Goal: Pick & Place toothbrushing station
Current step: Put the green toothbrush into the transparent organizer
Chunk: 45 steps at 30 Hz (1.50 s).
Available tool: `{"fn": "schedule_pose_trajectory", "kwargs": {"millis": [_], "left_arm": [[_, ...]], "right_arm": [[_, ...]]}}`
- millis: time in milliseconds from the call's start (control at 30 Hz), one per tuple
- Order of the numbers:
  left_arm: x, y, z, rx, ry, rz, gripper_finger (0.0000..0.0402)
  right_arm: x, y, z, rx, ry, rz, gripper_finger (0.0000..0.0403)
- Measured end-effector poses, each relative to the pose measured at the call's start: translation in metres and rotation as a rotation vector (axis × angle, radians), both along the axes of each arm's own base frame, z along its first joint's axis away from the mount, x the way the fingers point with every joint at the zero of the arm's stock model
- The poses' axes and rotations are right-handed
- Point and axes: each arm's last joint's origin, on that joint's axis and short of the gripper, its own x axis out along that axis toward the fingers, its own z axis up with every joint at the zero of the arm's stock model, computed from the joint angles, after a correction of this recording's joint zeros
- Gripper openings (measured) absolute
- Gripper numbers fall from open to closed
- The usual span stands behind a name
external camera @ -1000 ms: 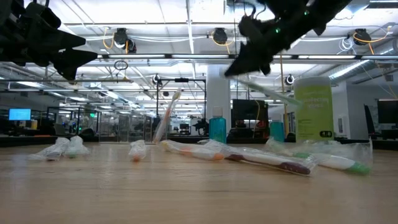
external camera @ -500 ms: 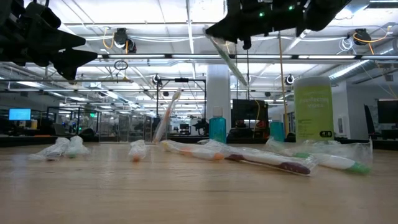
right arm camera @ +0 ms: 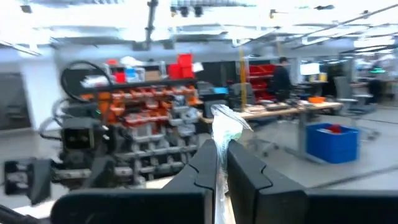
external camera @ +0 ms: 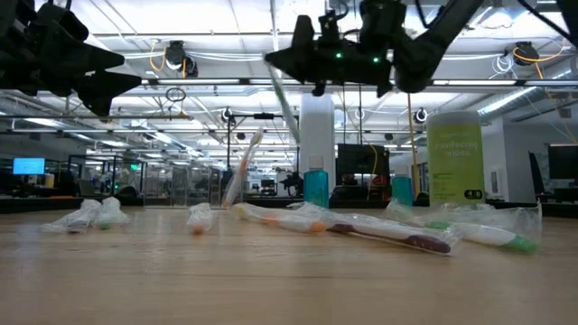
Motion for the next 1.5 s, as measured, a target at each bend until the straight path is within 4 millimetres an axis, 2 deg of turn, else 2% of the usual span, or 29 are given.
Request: {"fn": "schedule_pose_trajectory", "kwargs": {"millis": [200, 567, 867, 1200, 1500], "left_arm": [[0.0, 0.0, 0.0, 0.0, 0.0, 0.0, 0.023], [0.0, 0.0, 0.0, 0.0, 0.0, 0.0, 0.023], [0.0, 0.0, 0.0, 0.0, 0.0, 0.0, 0.023], [0.0, 0.0, 0.0, 0.0, 0.0, 0.0, 0.023], [0.0, 0.0, 0.0, 0.0, 0.0, 0.0, 0.023]], "right_arm": [[0.029, -0.009, 0.003, -0.018, -0.028, 0.021, 0.0009], [0.064, -0.02, 0.004, -0.03, -0.053, 0.043, 0.0009], [0.087, -0.027, -0.01, -0.018, -0.081, 0.019, 0.0009], [0.095, -0.034, -0.043, -0.006, -0.136, -0.064, 0.0009], [0.097, -0.036, -0.05, -0.008, -0.065, -0.075, 0.0009]]}}
